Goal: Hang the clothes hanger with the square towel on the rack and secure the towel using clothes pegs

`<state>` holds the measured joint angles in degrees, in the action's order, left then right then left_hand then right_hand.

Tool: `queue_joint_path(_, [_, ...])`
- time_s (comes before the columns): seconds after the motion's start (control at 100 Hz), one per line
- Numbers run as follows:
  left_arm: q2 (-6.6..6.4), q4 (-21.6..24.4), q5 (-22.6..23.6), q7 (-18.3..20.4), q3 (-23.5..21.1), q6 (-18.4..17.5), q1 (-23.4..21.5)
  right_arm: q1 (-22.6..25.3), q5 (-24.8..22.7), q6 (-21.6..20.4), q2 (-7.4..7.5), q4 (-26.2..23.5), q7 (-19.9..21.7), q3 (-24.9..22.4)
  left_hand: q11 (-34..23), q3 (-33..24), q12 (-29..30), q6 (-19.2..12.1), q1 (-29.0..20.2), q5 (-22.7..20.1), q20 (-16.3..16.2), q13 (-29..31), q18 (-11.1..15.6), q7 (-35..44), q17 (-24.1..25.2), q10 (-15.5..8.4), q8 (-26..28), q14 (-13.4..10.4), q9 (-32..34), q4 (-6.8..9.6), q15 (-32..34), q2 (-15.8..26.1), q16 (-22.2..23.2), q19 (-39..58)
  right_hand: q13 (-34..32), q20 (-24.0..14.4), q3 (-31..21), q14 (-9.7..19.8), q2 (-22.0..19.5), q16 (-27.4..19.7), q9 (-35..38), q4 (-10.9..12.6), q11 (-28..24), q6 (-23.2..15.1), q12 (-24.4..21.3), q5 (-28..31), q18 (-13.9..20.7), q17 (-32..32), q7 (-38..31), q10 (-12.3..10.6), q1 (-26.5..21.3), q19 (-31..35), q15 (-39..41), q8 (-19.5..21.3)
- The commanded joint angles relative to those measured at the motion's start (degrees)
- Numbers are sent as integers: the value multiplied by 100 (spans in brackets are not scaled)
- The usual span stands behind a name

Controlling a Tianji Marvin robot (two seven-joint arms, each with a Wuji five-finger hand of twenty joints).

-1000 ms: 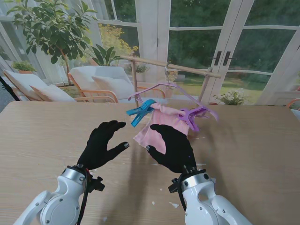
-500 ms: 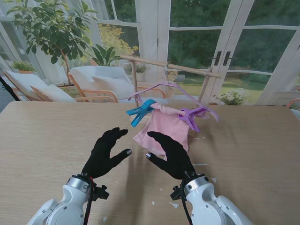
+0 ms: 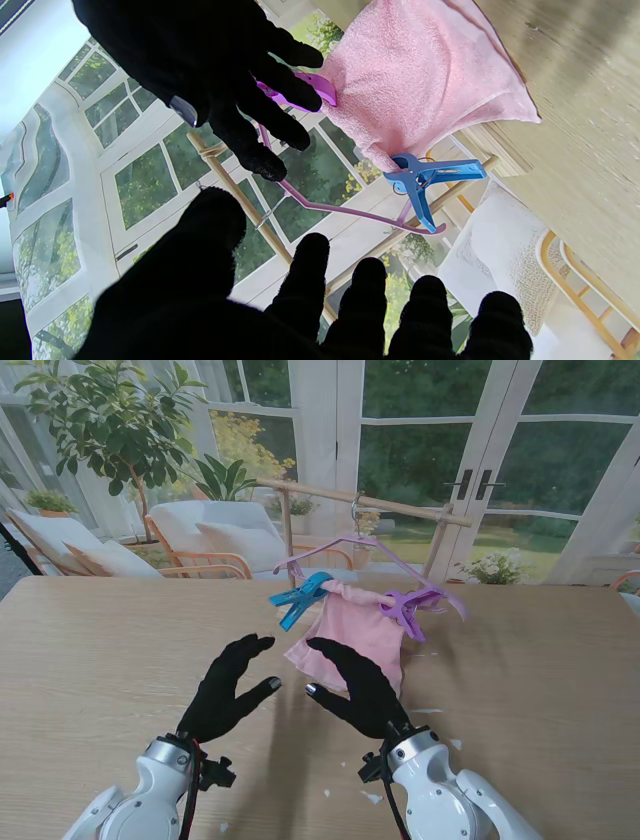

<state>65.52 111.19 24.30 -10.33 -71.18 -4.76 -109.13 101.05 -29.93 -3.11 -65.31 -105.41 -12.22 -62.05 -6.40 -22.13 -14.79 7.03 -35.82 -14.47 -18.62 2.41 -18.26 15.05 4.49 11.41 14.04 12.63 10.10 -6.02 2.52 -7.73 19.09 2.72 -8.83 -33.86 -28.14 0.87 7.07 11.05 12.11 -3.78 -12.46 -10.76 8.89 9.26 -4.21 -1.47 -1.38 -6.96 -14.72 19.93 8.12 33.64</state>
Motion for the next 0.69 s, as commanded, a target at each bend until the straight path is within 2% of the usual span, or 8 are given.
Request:
queue_joint_path(0.0, [21, 68, 11, 90, 14, -11, -43, -12, -33, -99, -55, 6, 24, 37, 23, 167, 67, -177, -91, 100, 103, -127, 214, 3, -19, -219, -64, -192, -148, 158, -84, 168, -75, -197, 229, -124, 150, 250, -125, 23, -101, 341, 82, -292, -44, -121, 187, -98, 144, -252, -15, -145, -80, 94])
queue_joint_path(0.1, [19, 106, -45, 133, 45, 50, -30, -37, -131, -188, -45, 61, 0, 62, 25, 170, 70, -184, -107, 111, 118, -129, 228, 0, -19, -236, -70, -205, -156, 158, -85, 170, -77, -193, 227, -137, 162, 239, -141, 32, -99, 347, 72, -276, -38, -139, 167, -88, 160, -243, -21, -141, -74, 109])
queue_joint_path(0.26, [16, 161, -122, 184, 70, 105, -28, 23, -35, -191, -45, 18, 40, 40, 27, 174, 70, -179, -132, 97, 150, -131, 232, 11, -17, -238, -73, -204, -155, 157, -93, 163, -87, -193, 237, -152, 180, 254, -135, 31, -102, 351, 80, -278, -41, -139, 177, -110, 164, -249, -48, -150, -93, 136])
queue_joint_path(0.68, [2, 321, -167, 233, -51, -51, -197, 156, -142, -211, -61, -119, -124, -7, 11, 186, 55, -152, -173, 134, 212, -126, 228, 8, -20, -204, -83, -194, -150, 155, -89, 157, -95, -190, 231, -190, 207, 255, -127, 46, -99, 355, 16, -260, -8, -73, 152, -91, 162, -229, -75, -144, -71, 177])
